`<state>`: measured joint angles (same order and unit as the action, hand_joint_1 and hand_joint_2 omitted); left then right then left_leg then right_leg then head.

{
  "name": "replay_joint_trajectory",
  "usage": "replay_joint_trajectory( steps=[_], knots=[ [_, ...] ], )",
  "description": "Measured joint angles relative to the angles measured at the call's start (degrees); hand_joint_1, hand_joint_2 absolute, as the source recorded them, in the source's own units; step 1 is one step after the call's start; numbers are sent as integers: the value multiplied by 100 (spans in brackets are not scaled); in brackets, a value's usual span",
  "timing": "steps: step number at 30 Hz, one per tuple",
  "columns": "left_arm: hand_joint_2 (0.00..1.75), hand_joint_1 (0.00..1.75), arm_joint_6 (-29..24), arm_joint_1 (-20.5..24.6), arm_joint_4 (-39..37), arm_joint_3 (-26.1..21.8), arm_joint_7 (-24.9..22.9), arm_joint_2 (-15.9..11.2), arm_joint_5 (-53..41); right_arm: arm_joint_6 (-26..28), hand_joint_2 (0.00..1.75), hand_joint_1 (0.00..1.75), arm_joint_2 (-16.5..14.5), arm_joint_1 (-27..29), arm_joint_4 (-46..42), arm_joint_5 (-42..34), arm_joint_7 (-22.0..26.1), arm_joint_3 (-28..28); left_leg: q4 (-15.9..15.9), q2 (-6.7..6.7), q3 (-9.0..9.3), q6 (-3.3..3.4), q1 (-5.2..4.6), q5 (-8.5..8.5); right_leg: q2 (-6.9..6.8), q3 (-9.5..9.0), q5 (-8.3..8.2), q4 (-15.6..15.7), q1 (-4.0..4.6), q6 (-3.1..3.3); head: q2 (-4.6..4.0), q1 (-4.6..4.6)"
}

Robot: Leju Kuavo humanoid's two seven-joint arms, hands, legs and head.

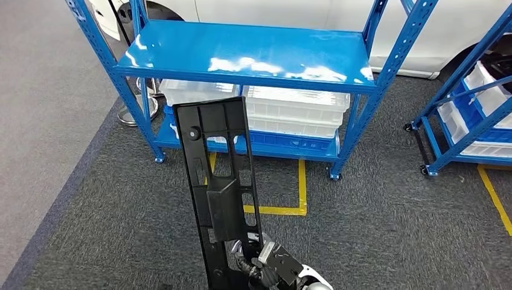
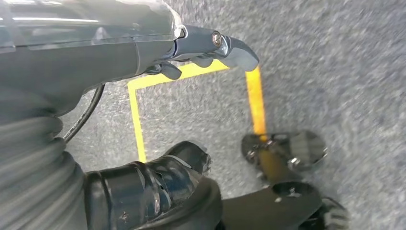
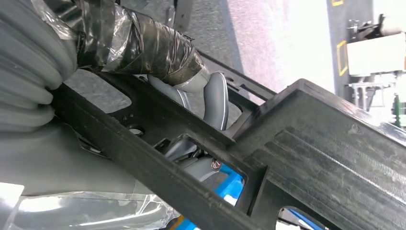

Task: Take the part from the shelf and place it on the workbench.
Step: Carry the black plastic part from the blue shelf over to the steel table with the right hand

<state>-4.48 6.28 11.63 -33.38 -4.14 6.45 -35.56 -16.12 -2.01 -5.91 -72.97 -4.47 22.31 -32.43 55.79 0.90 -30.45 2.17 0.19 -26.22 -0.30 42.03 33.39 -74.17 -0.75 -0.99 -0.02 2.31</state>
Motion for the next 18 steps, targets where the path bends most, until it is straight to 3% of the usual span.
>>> replay_joint_trajectory(
  steps=[2,4,6,8,10,11,13,15,16,17,18],
  knots=[
    [175,0,2,-1,0,0,1,0,-7,51,175,169,38,2,-21,79,3,-24,58,0,-199,-16,-4,104,1,-108,-203,-224,-2,-8,0,-1],
    [175,0,4,-2,0,0,1,0,-11,97,175,169,64,3,-51,148,7,-50,140,-1,-367,-41,-3,172,1,-491,-456,150,-5,2,1,-2],
    [175,0,8,-5,0,0,1,0,-19,168,175,169,88,-2,-118,253,26,-76,239,-4,-518,-87,-12,229,6,-1058,-393,908,6,33,1,-5],
    [175,0,19,-10,0,-1,2,0,-36,240,175,169,114,-7,-202,384,63,-113,296,-6,-614,-151,-14,317,15,-1362,-198,1442,45,79,0,-6],
    [175,0,36,-24,0,-5,2,-2,-53,303,175,169,142,-9,-264,498,85,-171,307,-14,-676,-221,2,396,11,-1338,-220,1569,57,148,-1,-2],
    [175,0,44,-32,0,-8,1,-3,-61,322,175,169,157,-10,-283,536,86,-201,355,-25,-718,-254,11,317,2,-1288,-281,1581,50,198,-1,-6],
    [175,0,55,-49,-1,-15,-7,-7,-75,341,175,169,177,-13,-312,588,86,-258,716,-49,-835,-311,34,-144,-18,-1155,-421,1600,36,287,0,-12],
    [175,0,61,-57,-1,-18,-14,-6,-90,351,175,169,193,-14,-334,625,88,-308,1395,-53,-955,-353,43,-690,-24,-978,-555,1583,52,321,1,-18],
    [175,0,63,-57,0,-19,-17,-5,-97,358,175,169,203,-14,-338,642,90,-332,1686,-53,-970,-367,45,-798,-28,-881,-619,1570,57,320,1,-18],
    [175,0,63,-54,-1,-20,-17,-5,-104,367,175,169,216,-14,-340,657,91,-355,1846,-53,-919,-375,46,-765,-32,-778,-685,1552,60,315,1,-18],
    [175,0,63,-52,-1,-21,-20,-4,-108,380,175,169,229,-13,-344,665,95,-376,1827,-53,-790,-376,46,-621,-35,-675,-746,1531,59,307,0,-19]
  ],
)
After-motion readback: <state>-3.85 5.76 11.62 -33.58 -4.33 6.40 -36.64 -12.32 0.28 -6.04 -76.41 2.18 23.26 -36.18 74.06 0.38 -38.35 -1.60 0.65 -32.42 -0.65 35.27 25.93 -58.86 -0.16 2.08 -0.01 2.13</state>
